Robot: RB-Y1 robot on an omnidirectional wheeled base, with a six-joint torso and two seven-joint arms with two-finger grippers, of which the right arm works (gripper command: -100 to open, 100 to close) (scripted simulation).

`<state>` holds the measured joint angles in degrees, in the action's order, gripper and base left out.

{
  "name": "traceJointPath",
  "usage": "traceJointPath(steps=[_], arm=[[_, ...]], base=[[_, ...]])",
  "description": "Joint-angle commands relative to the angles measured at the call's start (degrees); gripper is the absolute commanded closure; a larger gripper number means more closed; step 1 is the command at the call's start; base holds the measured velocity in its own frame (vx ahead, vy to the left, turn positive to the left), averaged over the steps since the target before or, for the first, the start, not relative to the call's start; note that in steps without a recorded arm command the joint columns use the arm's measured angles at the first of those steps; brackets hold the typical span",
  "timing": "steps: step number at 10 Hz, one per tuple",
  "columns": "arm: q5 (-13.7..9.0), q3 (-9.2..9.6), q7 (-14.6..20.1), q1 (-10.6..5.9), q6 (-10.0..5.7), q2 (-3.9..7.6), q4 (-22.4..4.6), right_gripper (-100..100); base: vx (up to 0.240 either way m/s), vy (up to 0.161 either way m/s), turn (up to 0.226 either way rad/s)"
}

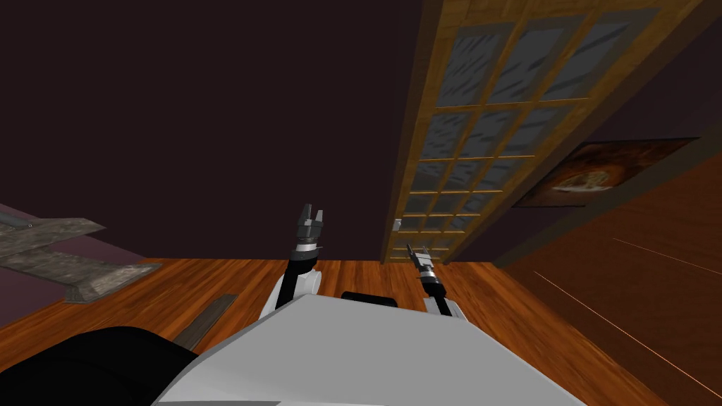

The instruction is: Pull the door open

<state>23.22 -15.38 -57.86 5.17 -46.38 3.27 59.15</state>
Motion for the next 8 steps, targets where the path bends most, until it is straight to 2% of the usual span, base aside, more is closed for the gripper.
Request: traceJointPath(steps=[1,5,8], arm=[[0.5,-0.3,-1.74,-0.45,-0.09,-0.37,-1.44,-100],[1.54,-1.14,-5.6,-1.75,-0.79,-1.1,-5.5,-100],[2.57,-1.99,-9.45,-3.04,-1.5,-2.04,-9.54,-100]], base=[[0.084,-0.031,0.045],[0.081,-0.039,0.045],[0.107,-0.037,0.054]])
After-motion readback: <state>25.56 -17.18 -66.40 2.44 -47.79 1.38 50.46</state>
